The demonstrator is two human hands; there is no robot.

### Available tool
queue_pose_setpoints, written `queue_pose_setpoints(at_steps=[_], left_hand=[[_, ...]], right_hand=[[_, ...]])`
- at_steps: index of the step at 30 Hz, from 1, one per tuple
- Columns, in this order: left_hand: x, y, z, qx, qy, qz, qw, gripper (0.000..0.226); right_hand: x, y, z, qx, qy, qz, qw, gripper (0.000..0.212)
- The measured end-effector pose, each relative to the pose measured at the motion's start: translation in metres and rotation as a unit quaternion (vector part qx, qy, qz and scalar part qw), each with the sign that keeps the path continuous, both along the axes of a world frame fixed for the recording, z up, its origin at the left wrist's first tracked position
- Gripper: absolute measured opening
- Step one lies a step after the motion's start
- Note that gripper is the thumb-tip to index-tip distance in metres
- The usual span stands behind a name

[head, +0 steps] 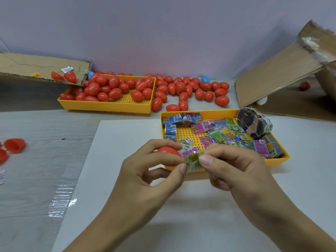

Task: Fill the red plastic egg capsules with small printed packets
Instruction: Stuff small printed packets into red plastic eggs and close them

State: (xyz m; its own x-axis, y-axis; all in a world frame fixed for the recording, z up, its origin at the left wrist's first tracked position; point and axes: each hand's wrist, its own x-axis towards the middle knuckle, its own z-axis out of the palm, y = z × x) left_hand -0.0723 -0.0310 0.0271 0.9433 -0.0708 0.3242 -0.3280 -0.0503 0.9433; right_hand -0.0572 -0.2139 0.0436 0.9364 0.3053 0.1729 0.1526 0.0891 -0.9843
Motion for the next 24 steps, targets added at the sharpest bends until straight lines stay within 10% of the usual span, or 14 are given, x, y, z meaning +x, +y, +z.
queue_pose_setpoints(at_steps=[6,24], left_hand=[[0.003,0.002,0.004,-0.066,0.045,-0.013,0.997,0.029],[0.001,0.002,-0.002,-0.070,0.028,-0.043,0.996,0.043]], right_hand=[[0.003,-0.007,0.003,-0.100,-0.115,-0.170,0.973,0.011],[-0.002,0.006,-0.003,-0.002,-0.017,-0.042,0.999,0.012]])
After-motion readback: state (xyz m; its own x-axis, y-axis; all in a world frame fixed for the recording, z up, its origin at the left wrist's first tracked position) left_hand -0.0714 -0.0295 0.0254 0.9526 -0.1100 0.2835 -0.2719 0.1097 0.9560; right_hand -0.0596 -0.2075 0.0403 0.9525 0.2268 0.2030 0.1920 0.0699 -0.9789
